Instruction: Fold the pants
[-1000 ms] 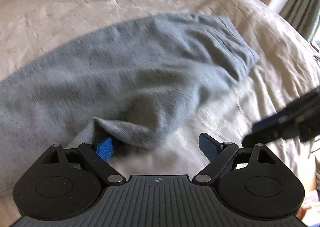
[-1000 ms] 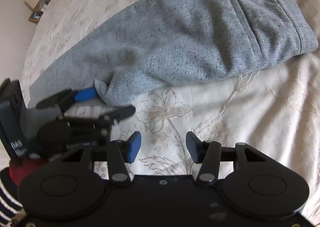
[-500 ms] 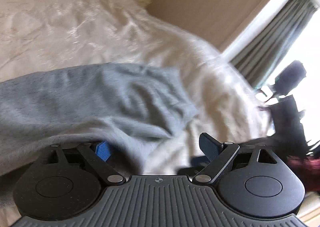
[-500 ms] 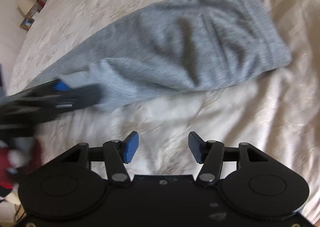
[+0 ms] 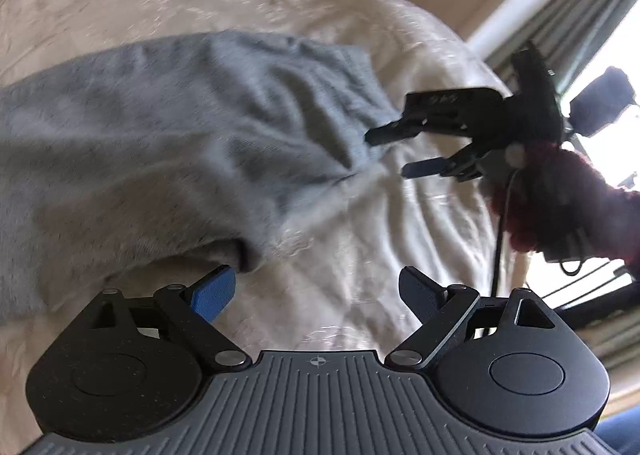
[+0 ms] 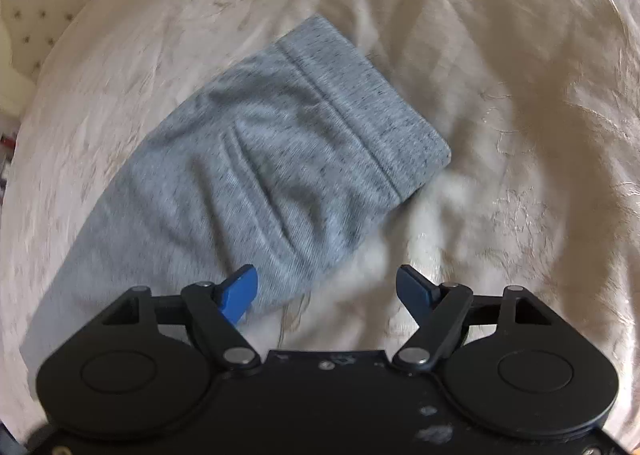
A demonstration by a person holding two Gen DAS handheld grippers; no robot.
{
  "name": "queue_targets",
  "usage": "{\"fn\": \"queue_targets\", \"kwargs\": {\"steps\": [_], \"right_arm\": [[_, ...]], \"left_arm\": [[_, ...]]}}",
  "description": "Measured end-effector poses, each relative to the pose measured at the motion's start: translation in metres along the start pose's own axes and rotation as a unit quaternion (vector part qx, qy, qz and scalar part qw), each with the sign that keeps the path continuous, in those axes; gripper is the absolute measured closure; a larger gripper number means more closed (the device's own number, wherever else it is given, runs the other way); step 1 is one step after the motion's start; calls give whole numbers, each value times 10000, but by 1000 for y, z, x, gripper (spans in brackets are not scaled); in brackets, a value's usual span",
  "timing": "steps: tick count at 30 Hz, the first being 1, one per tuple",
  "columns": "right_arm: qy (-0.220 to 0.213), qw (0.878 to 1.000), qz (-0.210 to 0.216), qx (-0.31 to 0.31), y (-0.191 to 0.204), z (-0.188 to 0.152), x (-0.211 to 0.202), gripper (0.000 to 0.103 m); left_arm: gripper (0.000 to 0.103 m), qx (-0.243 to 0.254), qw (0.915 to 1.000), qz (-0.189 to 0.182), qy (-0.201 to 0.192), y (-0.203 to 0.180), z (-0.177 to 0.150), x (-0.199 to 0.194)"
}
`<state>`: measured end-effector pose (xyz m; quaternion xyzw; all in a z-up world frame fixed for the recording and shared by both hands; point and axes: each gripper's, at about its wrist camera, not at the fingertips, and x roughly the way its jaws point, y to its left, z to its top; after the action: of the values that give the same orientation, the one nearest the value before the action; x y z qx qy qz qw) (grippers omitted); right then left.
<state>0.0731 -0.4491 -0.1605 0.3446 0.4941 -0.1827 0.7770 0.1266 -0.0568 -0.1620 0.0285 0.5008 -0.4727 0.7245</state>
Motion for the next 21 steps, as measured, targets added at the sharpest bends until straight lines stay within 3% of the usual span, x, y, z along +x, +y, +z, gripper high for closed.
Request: {"fn": "queue_targets", "kwargs": {"steps": [12, 21], "right_arm": [[101, 9987, 88, 483, 1, 25, 40, 17], [118, 9975, 150, 677, -2, 36, 47, 18]], "left_arm": [[14, 9, 9983, 469, -342, -6, 21, 25], [14, 340, 9932, 893, -668, -26, 19, -6]]}}
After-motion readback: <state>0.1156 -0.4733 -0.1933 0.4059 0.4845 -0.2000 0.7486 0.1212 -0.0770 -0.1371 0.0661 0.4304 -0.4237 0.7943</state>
